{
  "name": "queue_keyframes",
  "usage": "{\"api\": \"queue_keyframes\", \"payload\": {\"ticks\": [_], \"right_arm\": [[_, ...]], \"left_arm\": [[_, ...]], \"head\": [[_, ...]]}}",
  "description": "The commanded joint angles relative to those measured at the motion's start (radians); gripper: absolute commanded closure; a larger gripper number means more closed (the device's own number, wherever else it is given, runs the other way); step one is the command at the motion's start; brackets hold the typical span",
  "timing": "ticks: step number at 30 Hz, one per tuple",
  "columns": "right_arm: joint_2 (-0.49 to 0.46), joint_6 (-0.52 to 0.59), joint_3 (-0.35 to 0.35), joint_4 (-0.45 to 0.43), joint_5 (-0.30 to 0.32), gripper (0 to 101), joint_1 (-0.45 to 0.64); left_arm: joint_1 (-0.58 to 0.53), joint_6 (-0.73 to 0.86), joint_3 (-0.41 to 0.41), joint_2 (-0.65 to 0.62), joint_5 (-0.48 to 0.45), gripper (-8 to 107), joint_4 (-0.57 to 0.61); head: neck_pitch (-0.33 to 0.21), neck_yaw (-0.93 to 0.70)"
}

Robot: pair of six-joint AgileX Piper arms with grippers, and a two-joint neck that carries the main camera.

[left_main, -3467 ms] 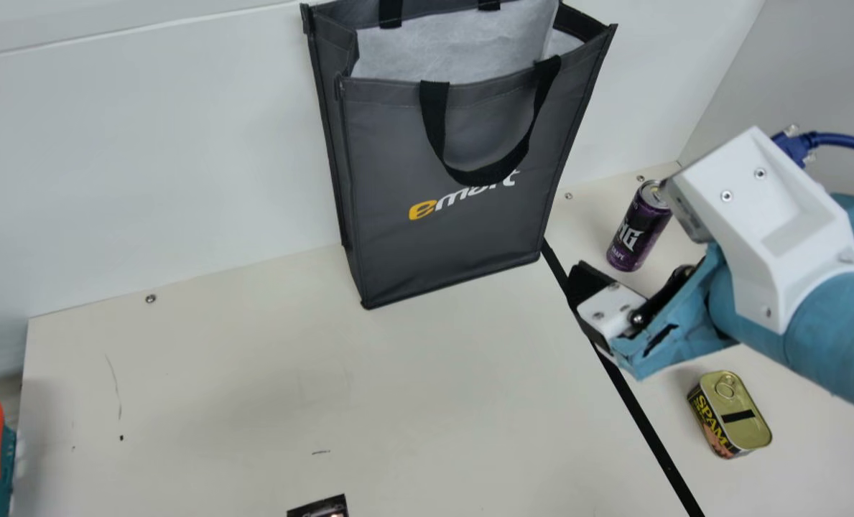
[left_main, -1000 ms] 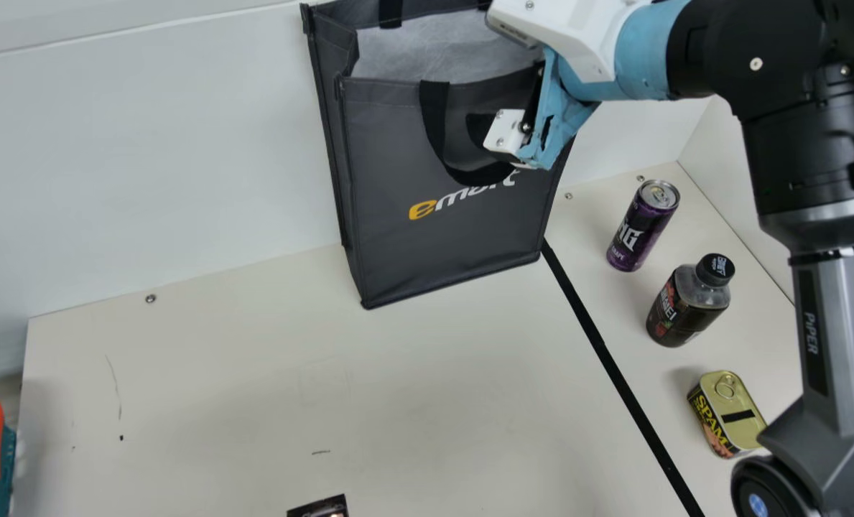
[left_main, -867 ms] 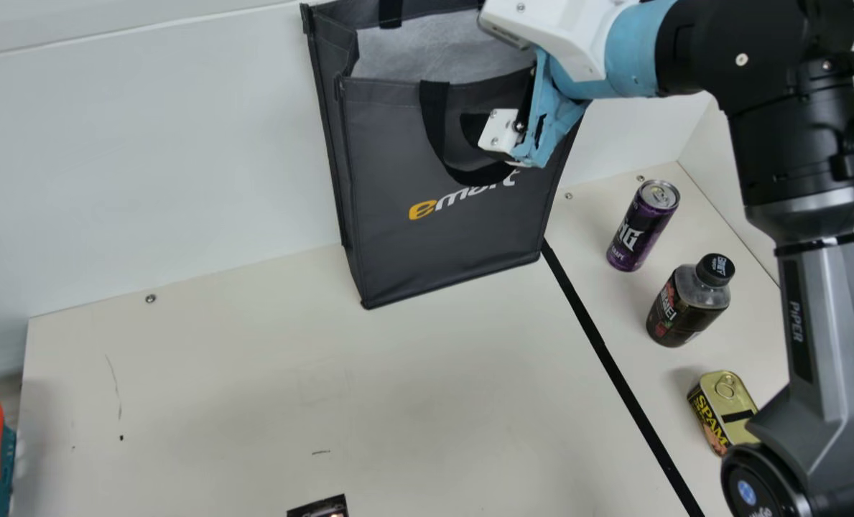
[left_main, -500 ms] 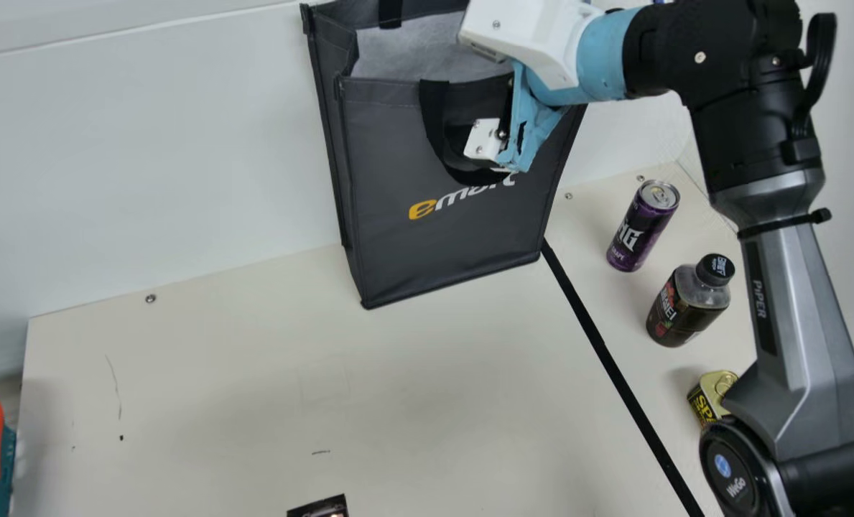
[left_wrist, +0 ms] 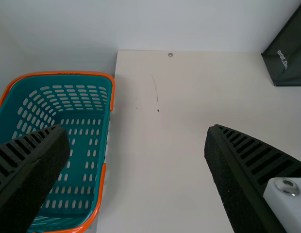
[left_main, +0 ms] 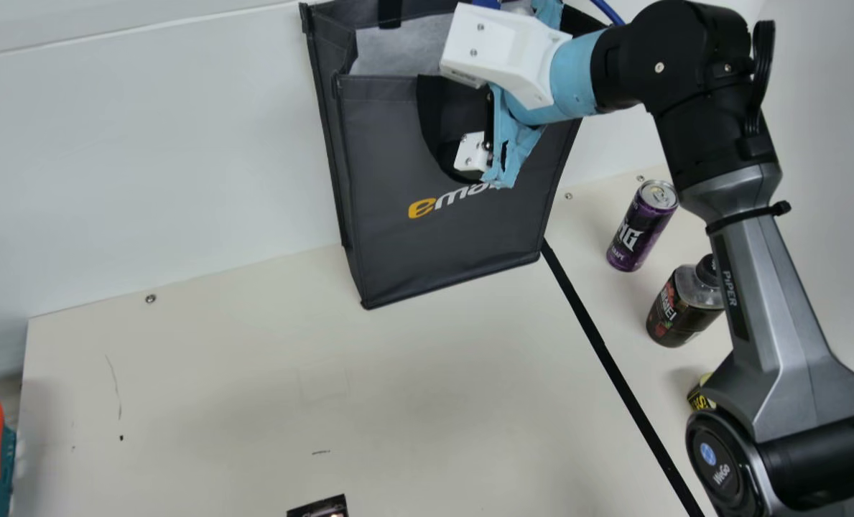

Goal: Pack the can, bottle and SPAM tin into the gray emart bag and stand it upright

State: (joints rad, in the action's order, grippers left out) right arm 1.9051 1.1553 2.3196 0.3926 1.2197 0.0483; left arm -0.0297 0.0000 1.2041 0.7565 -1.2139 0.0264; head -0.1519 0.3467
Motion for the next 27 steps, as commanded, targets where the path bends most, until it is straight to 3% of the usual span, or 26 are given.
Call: {"api": "queue_keyframes", "payload": {"ticks": [1, 6, 7, 27], "right_arm": [[-0.002, -0.006, -0.007, -0.003, 0.000, 66, 0.001], [-0.011, -0.021, -0.022, -0.008, 0.000, 100, 0.002], [-0.013, -0.025, -0.024, -0.009, 0.000, 101, 0.002], [-0.129, -0.101, -0.053, -0.032, 0.000, 101, -0.013]], "left_arm": [[0.000, 0.000, 0.000, 0.000, 0.000, 9, 0.000], [0.000, 0.000, 0.000, 0.000, 0.000, 9, 0.000], [0.000, 0.000, 0.000, 0.000, 0.000, 9, 0.000], [0.000, 0.000, 0.000, 0.000, 0.000, 9, 0.000]], "head": [[-0.023, 0.002], [-0.023, 0.002], [-0.023, 0.002], [-0.023, 0.002]]}}
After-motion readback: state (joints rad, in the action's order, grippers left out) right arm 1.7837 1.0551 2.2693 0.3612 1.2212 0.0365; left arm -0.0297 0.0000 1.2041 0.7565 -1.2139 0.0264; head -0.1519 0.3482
